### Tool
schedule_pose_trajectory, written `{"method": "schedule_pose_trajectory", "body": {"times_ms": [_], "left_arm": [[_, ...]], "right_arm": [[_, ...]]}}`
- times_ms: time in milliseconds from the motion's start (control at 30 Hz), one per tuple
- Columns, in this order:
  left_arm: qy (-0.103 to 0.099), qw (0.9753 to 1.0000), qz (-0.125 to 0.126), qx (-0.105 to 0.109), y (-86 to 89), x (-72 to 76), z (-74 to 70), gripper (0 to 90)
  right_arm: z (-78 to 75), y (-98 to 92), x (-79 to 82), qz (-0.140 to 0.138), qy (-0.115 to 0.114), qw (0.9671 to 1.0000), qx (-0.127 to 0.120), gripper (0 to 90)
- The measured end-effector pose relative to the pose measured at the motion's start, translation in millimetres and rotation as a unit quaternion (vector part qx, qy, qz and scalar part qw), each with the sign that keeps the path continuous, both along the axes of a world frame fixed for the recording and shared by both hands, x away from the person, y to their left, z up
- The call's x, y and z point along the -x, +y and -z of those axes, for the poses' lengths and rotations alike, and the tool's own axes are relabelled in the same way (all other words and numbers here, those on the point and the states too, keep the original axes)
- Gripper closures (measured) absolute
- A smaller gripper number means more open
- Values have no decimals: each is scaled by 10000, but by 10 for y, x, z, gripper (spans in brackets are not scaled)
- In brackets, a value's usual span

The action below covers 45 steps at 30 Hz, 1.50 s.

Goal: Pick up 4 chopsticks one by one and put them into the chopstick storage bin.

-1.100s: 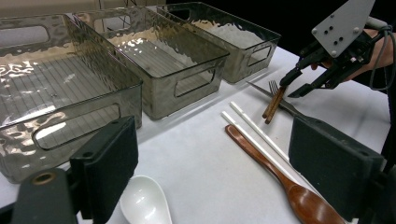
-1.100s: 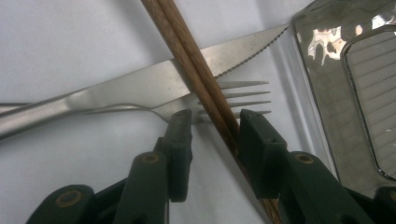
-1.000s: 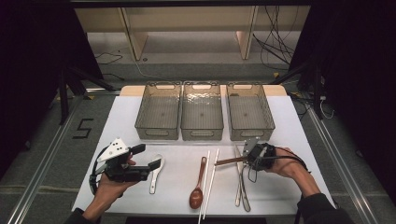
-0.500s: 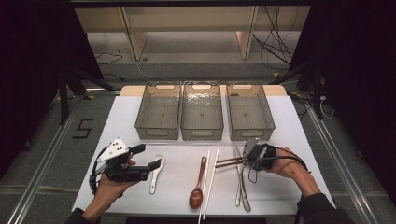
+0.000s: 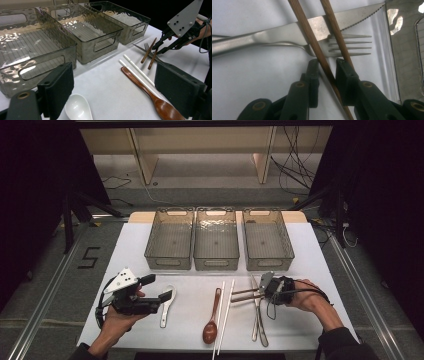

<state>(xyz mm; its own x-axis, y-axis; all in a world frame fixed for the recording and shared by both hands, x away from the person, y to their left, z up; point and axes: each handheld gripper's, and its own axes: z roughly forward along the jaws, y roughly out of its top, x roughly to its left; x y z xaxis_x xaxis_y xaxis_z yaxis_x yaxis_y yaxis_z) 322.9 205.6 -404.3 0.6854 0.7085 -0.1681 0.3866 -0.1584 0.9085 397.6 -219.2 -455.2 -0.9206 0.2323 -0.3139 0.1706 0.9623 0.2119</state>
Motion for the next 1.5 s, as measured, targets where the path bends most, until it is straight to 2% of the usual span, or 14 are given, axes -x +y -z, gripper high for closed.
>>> {"method": "schedule_pose_trajectory", "body": {"times_ms": [167,400,567,700,767,933,1033,1133,1333,1433,1500], "left_arm": [[2,10000,2,-3,0,0,0,152],[3,10000,4,-1,-1,-1,1,152],[6,10000,7,-2,-3,-2,2,151],[9,10000,13,-4,-2,-2,2,151],[17,10000,25,-9,-4,-3,3,152],[119,9998,107,-67,-27,-15,12,152],[177,9996,178,-164,-58,-26,10,155],[223,9985,290,-403,-108,-32,16,154],[297,9969,429,-596,-243,-74,-12,155],[383,9941,580,-839,-342,-105,-26,155],[346,9917,658,-1052,-428,-116,-20,156]], "right_arm": [[-5,3,23,-164,-2,9998,124,767],[-15,7,88,-597,57,9977,306,832],[-22,5,128,-869,89,9957,294,850],[-49,14,152,-947,39,9951,270,853],[-95,28,184,-990,15,9950,155,853],[-146,61,215,-1054,-78,9943,130,853],[-191,94,232,-1050,-162,9943,74,853],[-224,138,249,-1062,-196,9941,100,853],[-292,220,284,-1094,-277,9936,43,853],[-317,260,302,-1133,-319,9930,71,853],[-332,295,319,-1163,-347,9926,60,853]]}}
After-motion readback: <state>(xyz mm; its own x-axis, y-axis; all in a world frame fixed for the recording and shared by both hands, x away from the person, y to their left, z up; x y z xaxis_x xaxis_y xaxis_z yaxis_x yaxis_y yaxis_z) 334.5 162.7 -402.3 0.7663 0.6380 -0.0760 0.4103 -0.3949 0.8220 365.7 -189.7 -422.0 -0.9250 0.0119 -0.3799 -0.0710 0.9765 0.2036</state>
